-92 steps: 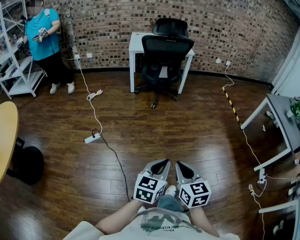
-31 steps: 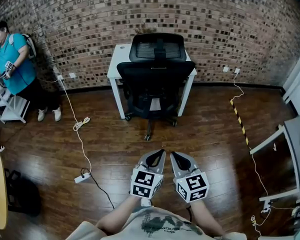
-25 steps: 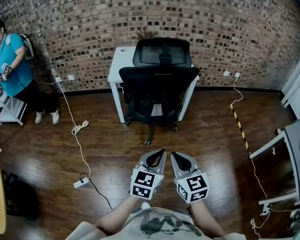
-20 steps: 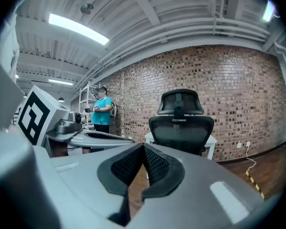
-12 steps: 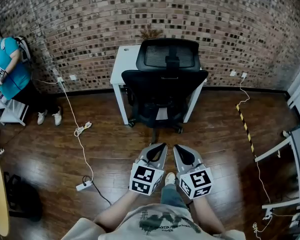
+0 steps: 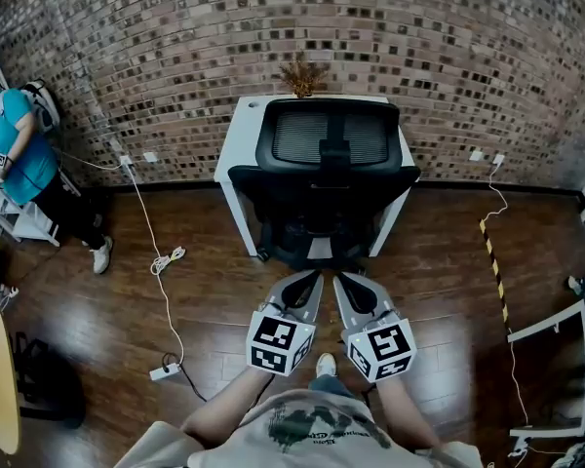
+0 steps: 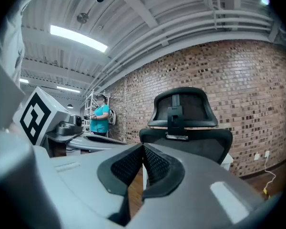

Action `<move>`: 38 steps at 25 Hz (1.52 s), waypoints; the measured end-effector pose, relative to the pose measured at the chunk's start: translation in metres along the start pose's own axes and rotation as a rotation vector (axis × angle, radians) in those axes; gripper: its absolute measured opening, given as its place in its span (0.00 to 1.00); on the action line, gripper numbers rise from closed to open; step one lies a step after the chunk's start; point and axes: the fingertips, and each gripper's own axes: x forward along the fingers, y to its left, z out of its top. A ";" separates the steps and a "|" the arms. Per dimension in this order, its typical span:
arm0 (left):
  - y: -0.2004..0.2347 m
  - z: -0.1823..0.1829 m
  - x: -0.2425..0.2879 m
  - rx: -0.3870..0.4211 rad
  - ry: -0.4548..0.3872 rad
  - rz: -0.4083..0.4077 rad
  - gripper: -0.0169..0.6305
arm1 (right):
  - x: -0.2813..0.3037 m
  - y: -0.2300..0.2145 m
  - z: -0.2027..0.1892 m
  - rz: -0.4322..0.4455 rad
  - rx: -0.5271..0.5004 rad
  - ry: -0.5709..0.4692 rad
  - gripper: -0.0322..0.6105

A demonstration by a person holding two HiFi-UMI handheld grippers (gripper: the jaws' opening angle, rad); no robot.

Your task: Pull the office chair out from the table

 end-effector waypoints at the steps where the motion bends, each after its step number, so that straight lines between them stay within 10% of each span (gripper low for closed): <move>1: 0.004 0.005 0.010 -0.007 -0.003 0.008 0.05 | 0.007 -0.008 0.003 0.012 -0.004 -0.006 0.05; 38: 0.079 0.113 0.126 0.071 -0.121 0.047 0.05 | 0.178 -0.142 0.146 0.396 -0.126 -0.152 0.37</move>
